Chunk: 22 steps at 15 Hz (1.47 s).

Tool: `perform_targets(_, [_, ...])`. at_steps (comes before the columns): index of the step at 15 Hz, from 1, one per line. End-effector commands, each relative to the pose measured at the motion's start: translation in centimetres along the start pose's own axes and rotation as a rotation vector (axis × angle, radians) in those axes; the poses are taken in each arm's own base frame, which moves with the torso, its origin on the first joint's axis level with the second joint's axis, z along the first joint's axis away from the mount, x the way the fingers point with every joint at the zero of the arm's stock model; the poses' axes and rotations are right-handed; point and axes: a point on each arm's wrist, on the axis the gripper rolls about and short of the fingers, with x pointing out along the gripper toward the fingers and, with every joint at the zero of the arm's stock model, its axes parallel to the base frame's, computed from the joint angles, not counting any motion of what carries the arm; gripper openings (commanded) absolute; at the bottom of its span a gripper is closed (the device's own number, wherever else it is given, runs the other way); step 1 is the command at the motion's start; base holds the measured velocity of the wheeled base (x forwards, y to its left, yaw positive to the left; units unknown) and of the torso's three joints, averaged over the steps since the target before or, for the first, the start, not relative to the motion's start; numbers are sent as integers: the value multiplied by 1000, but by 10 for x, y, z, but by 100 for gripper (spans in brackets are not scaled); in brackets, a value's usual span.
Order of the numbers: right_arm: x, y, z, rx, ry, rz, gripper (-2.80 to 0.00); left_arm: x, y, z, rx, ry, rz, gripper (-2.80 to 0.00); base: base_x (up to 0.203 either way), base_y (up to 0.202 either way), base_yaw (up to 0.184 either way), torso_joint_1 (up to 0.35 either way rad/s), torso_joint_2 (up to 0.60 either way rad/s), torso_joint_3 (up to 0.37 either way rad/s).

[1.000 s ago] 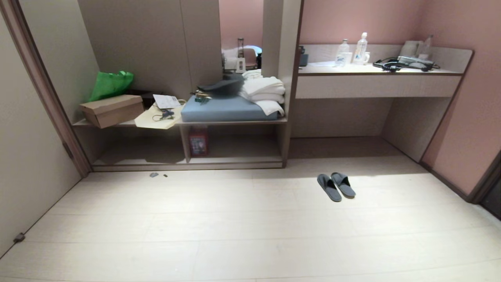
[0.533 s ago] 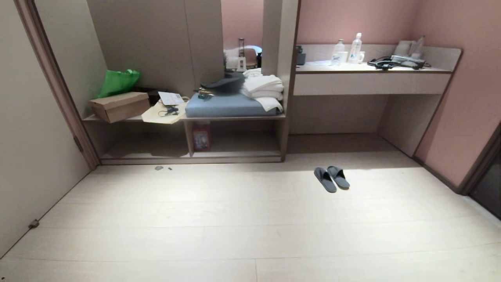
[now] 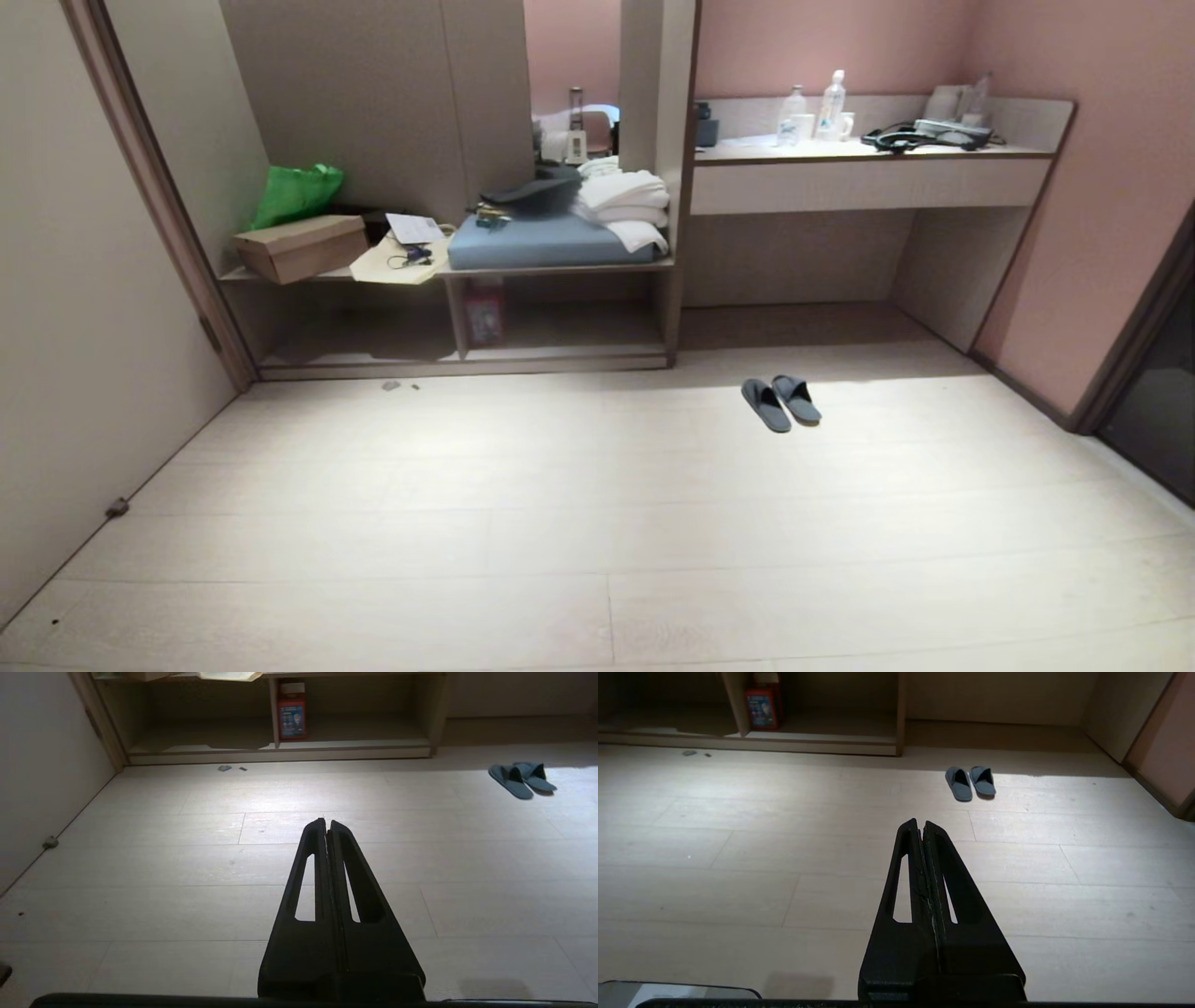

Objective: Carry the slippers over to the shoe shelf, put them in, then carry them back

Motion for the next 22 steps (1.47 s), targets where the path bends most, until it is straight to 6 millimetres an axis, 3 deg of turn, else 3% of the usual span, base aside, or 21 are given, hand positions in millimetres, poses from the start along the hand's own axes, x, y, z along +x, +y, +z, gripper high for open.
perform_targets(1, [0,0,0,0,0,-1,-280,0,0,0,0,0,1,-280,-194,0,3,4,10,-2])
perform_targets(8, [0,0,0,0,-2,-3,-280,0,0,0,0,2,1,-280,-174,0,6,3,4,1])
perform_targets(22, [0,0,0,0,0,0,-280,0,0,0,0,0,1,-280,0,0,0,0,0,0])
